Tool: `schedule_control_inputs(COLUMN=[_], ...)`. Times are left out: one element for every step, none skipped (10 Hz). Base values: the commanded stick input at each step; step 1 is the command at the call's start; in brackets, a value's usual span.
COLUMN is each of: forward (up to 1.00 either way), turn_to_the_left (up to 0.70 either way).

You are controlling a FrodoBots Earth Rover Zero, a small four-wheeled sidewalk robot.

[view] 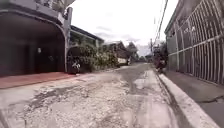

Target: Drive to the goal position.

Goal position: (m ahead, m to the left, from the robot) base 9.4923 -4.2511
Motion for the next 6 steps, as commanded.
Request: schedule_control_inputs(forward=[0.7,0.7,0.7,0.7,0.7,0.7], turn_to_the_left=[0.0,0.0,0.0,0.0,0.0,0.0])
